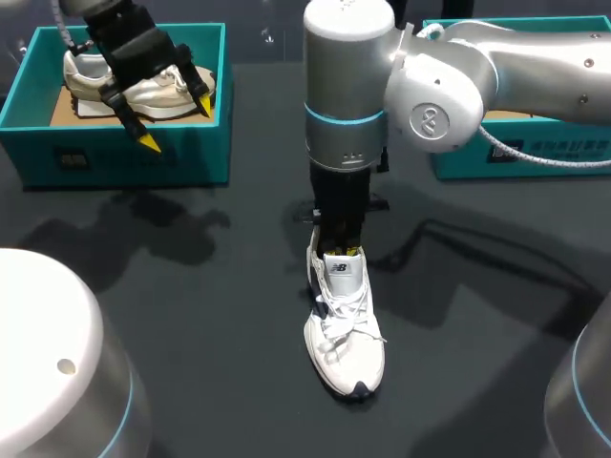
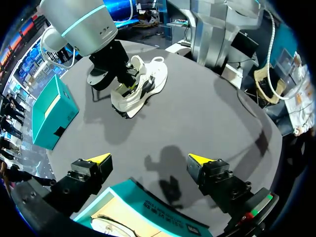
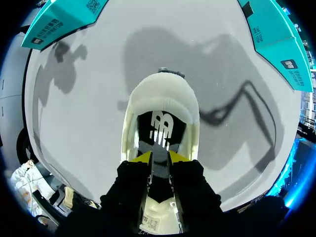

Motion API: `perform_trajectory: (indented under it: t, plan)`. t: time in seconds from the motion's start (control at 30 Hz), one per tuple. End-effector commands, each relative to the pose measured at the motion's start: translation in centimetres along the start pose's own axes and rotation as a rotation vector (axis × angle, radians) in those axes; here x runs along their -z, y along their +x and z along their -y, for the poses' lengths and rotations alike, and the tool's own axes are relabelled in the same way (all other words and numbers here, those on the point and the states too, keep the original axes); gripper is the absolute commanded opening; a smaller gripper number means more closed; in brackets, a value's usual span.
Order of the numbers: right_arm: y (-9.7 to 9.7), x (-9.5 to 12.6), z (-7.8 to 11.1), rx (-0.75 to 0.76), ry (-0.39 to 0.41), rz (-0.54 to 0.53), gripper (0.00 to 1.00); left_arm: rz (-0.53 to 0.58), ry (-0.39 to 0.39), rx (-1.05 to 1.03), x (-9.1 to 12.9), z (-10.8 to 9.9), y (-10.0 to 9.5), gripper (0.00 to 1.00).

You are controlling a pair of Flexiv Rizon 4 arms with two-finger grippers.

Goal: Take the shoe out of the shoebox, open the shoe tongue, remove and reinsert the insole, then place the shoe into the shoebox

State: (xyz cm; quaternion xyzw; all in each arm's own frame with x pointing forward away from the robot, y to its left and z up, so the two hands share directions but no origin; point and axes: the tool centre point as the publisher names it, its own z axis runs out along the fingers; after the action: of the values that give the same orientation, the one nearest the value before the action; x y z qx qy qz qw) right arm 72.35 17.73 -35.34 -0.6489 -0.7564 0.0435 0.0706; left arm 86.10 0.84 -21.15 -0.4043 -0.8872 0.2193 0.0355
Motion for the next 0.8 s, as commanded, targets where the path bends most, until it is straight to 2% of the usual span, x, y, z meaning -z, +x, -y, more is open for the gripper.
perform_trajectory:
  t: [0.03, 0.43, 0.7, 0.8]
  plan:
    - [0.4, -0.4, 0.2, 0.002, 0.009, -0.022, 0.27, 0.0, -0.002, -0.001, 0.0, 0.0, 0.1, 1.0]
    - [2.0, 0.6, 2.1, -0.023, 0.028, 0.004, 0.4, 0.0, -0.002, -0.001, 0.0, 0.0, 0.1, 1.0]
    - [1.8, 0.4, 2.7, -0.037, 0.036, 0.003, 0.49, 0.0, -0.002, -0.001, 0.0, 0.0, 0.1, 1.0]
    - [1.7, 0.3, 2.9, -0.042, 0.038, 0.0, 0.61, 0.0, -0.002, -0.001, 0.0, 0.0, 0.1, 1.0]
